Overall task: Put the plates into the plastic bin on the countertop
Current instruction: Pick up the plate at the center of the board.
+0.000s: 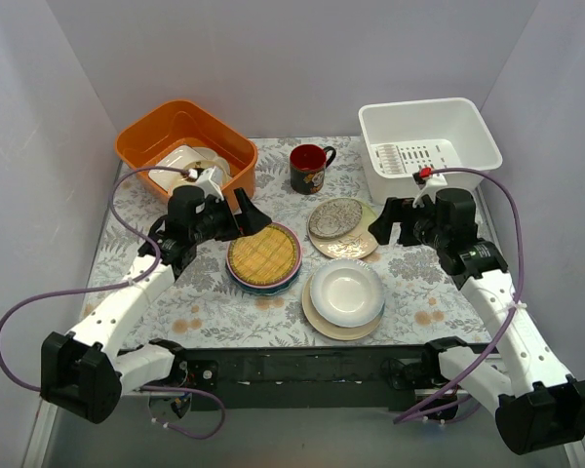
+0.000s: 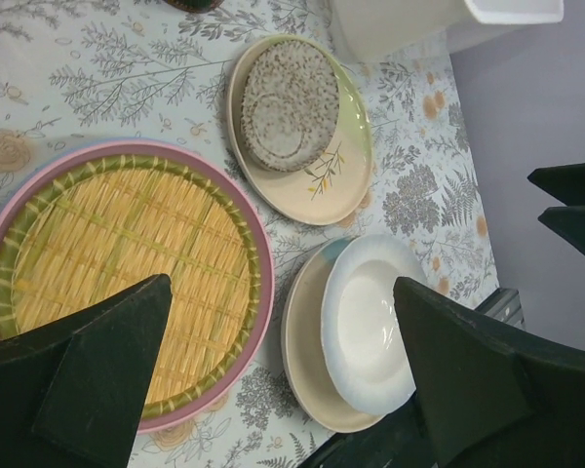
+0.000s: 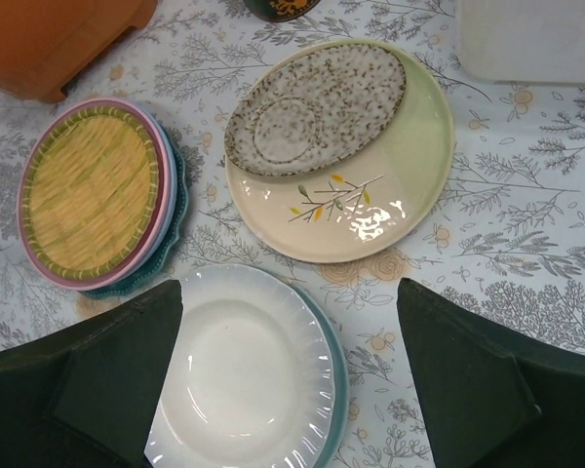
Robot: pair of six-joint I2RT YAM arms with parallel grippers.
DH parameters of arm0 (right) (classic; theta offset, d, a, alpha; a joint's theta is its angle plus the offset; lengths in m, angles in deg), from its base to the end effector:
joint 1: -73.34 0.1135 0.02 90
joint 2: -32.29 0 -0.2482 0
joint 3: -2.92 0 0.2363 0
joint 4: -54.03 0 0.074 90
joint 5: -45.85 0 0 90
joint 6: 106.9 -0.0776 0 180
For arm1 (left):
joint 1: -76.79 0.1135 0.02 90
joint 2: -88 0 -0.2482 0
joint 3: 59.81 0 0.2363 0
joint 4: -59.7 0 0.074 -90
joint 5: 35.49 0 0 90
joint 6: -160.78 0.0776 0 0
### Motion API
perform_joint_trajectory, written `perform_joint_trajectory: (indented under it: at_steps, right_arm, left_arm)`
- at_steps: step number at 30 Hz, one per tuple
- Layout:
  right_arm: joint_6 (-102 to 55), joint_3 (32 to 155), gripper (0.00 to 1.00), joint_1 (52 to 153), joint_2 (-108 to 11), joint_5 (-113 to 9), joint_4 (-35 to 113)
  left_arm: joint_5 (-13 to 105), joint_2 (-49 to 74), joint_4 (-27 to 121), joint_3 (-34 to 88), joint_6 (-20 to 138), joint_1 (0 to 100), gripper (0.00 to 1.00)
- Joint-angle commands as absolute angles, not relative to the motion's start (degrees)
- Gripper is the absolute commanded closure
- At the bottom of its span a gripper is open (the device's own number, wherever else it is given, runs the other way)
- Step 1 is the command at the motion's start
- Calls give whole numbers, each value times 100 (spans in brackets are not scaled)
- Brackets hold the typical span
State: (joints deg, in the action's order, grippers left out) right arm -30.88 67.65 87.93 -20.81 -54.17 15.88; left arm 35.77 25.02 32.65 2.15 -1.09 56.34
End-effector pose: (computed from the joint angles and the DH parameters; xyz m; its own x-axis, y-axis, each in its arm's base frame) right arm 0.2260 0.0728 0.2925 -0.5156 0.1116 -0.8495 -0.2825 0.9139 0.2916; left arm 0.2477 -0.1190 0.2610 -0.7041 -0.6980 -0.1309 -0.2334 0.4015 -0.8856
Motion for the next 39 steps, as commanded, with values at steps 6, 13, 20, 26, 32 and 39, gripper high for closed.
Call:
perform_joint_trajectory:
  at_steps: [6, 13, 20, 26, 32, 39]
  right_arm:
    - [-3070, 7001, 2, 8705, -2422, -6075, 2245]
    - [-3061, 7186, 2, 8643, -2879, -6340, 2166]
    - [-3201, 7142, 8, 8599, -3213, -6795, 2148]
    - [-3553, 6782, 10, 8608, -3372, -7368, 2491]
    - [-3421, 6606, 12, 8600, -3223, -6981, 2060]
    - [-3553, 6167, 23, 8608, -2854, -6665, 1691]
  left_arm:
    - [3597, 1594, 2935, 1378, 266, 5271, 2]
    - [3466, 978, 2750, 1809, 478, 4937, 2]
    - [3053, 749, 2741, 1836, 522, 4788, 2]
    - [3035, 626, 2750, 1695, 495, 4709, 2]
    - [2859, 494, 2881, 1643, 408, 4489, 2]
    - [2384, 178, 2917, 1599, 302, 4313, 2]
